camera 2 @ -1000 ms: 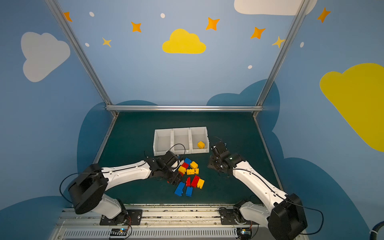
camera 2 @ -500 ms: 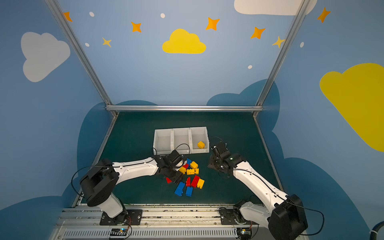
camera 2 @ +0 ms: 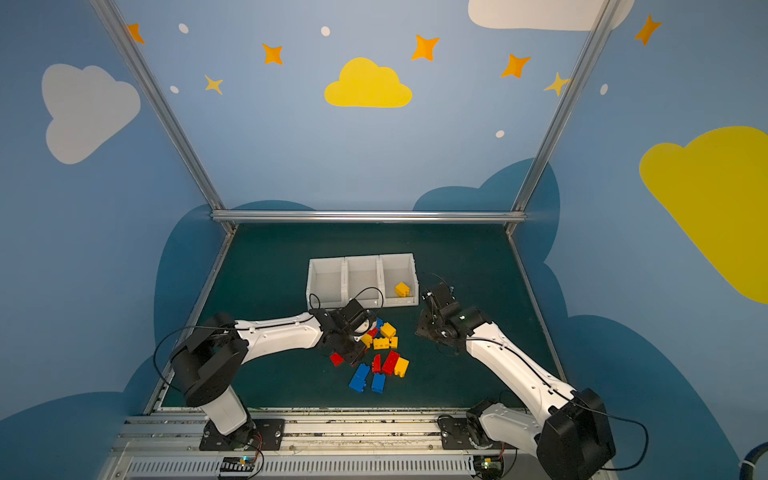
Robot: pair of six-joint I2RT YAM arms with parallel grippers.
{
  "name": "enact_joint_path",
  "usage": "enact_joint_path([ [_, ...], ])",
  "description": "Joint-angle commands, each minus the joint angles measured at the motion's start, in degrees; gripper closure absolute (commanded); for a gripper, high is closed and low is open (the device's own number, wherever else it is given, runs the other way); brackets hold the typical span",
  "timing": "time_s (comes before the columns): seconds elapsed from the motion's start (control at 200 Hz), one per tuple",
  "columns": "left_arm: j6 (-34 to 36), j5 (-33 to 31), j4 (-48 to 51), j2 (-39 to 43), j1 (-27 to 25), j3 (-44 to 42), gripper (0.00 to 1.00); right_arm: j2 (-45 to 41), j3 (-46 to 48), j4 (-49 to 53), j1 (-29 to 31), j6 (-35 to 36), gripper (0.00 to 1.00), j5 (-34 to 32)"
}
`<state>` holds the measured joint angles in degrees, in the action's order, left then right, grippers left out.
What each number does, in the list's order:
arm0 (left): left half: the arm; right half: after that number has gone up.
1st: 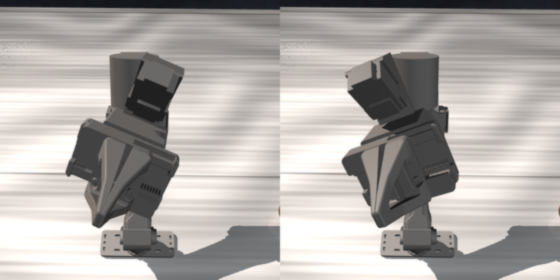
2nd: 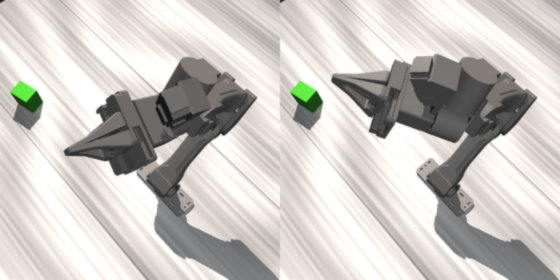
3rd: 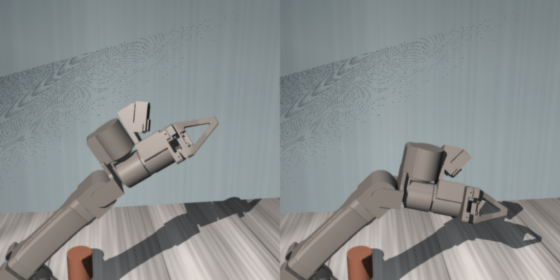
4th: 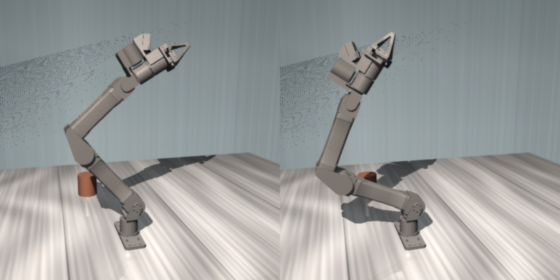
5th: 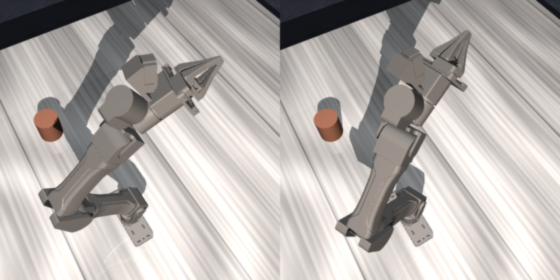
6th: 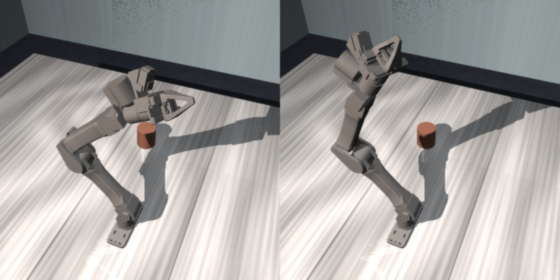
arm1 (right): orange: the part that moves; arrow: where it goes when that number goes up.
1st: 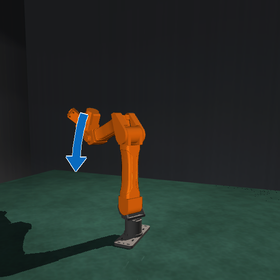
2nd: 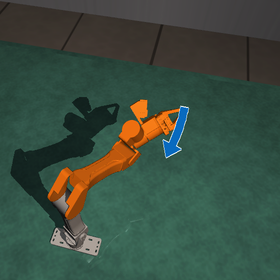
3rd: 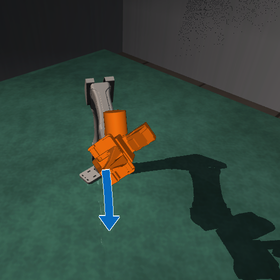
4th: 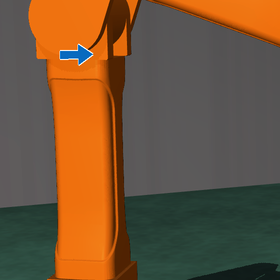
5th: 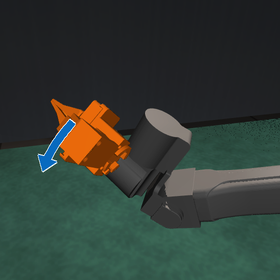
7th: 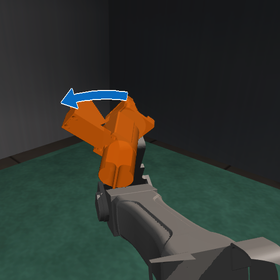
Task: Sort the legos into containers by color
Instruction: 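Grasp the red 2x4 brick with the left gripper and lift it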
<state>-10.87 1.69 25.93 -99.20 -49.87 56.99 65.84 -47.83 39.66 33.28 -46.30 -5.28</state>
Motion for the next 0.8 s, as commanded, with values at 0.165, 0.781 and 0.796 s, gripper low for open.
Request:
enact_joint_path([
  [0.165, -0.29, 0.50, 0.34, 0.36, -0.58, -0.21, 0.71, 0.29, 0.08, 0.64, 0.27, -0.41, 0.48, -0.35],
  [0.781, 0.64, -5.61, 2.20, 9.26, 1.81, 6.44, 0.72, -0.32, 0.16, 0.88, 0.30, -0.28, 0.49, -0.44],
  [0.796, 0.94, -5.50, 2.30, 8.94, 2.36, 7.04, 0.72, -0.43, 0.16, 0.86, 0.30, -0.28, 0.49, -0.43],
])
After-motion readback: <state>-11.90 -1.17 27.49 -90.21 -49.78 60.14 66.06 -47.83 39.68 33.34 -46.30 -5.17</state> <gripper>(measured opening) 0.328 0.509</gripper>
